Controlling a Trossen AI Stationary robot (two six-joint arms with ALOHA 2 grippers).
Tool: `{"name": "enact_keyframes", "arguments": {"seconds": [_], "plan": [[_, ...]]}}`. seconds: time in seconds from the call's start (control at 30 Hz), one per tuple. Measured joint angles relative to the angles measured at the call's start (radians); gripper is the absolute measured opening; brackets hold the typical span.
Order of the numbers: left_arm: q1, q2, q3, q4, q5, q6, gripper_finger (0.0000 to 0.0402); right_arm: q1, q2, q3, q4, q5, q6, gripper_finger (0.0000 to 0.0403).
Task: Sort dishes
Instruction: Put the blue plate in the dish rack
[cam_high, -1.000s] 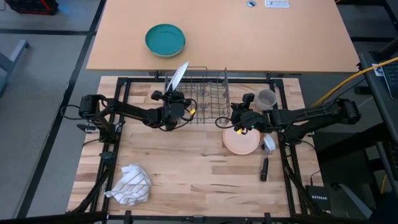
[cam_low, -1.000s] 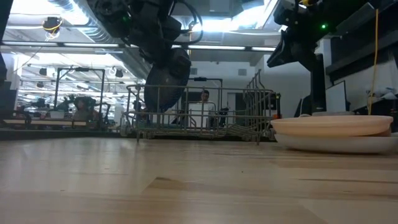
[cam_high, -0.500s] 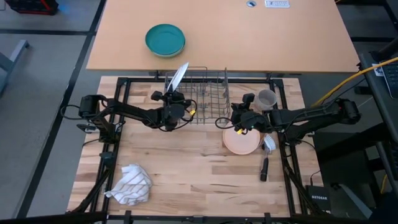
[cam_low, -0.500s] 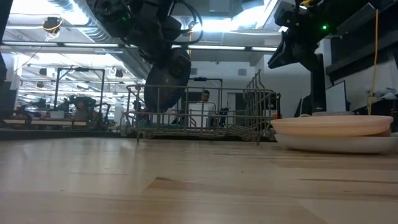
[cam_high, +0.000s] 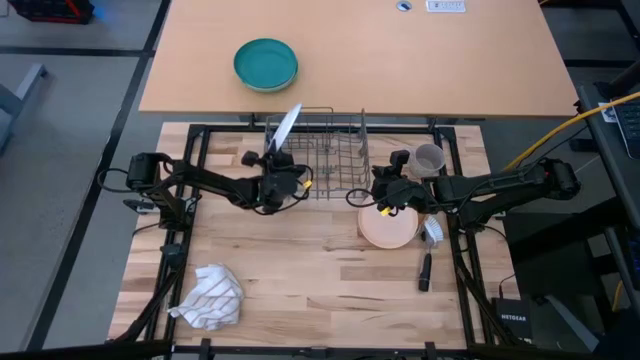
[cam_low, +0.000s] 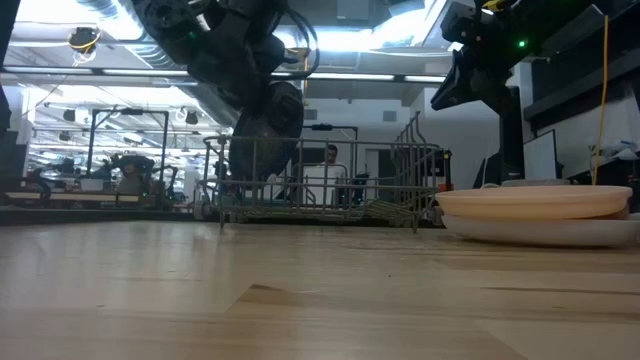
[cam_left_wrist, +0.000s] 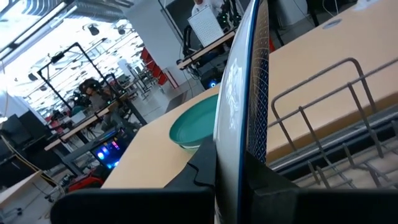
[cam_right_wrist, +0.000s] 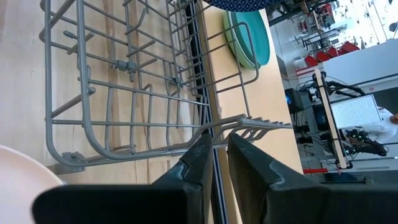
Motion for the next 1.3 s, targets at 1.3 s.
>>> {"name": "enact_keyframes", "arguments": {"seconds": [1.3], "plan": [[-0.068,0.102,0.001,-0.209,0.087,-0.528,0.0022,0.000,0.149,0.000,0.013,-0.157,0.114,0.0055]]}}
